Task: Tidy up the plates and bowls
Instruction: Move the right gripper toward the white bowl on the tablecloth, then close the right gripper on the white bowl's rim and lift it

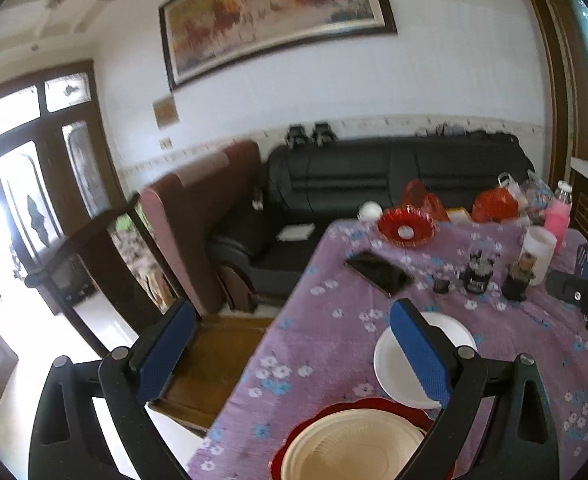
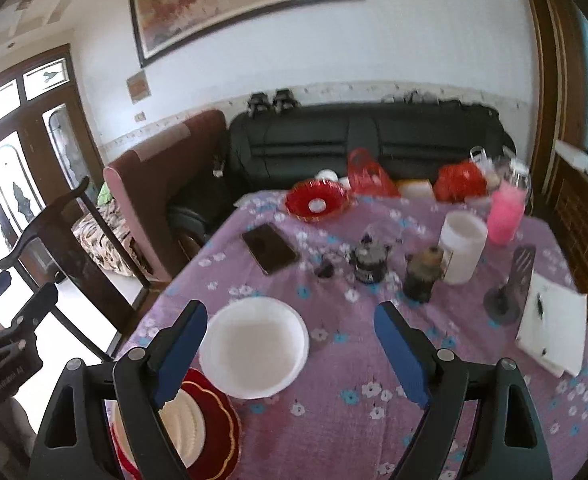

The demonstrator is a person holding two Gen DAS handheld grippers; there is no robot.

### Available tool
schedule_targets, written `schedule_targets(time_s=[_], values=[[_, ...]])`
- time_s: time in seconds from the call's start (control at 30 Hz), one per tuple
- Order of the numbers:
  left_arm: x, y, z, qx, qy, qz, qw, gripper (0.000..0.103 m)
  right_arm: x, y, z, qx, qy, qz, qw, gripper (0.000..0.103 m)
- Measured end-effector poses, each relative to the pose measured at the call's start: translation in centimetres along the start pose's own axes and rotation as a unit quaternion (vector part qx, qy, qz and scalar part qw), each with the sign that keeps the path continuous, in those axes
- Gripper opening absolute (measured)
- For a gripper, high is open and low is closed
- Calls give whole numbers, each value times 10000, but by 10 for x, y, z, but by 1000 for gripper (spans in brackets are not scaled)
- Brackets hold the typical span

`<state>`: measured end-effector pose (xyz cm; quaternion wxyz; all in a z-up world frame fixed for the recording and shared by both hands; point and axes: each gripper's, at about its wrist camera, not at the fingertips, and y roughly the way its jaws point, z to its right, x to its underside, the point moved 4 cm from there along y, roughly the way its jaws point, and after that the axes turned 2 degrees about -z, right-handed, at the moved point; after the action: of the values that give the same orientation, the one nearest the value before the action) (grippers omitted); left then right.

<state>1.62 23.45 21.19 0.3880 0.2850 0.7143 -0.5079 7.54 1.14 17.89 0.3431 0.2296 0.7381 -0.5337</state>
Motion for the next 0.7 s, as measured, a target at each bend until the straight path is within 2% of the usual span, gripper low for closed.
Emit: schedule_targets(time_s=[0.17, 0.33, 0.53, 0.7], values=[[0, 46, 5, 354, -195, -523, 9978, 98, 10, 31, 17, -17, 189, -229, 9996, 89], [1, 81, 14, 746, -390, -932, 9921, 98, 21, 57, 24, -27, 262, -438, 9987, 89], [8, 128, 37, 1217, -440, -1599, 9786, 98, 37, 89, 24, -143, 339, -730, 9967, 89], [15, 161, 54, 1391, -388, -2052, 9680, 98, 50, 114, 25, -254, 429, -993, 9938, 85]])
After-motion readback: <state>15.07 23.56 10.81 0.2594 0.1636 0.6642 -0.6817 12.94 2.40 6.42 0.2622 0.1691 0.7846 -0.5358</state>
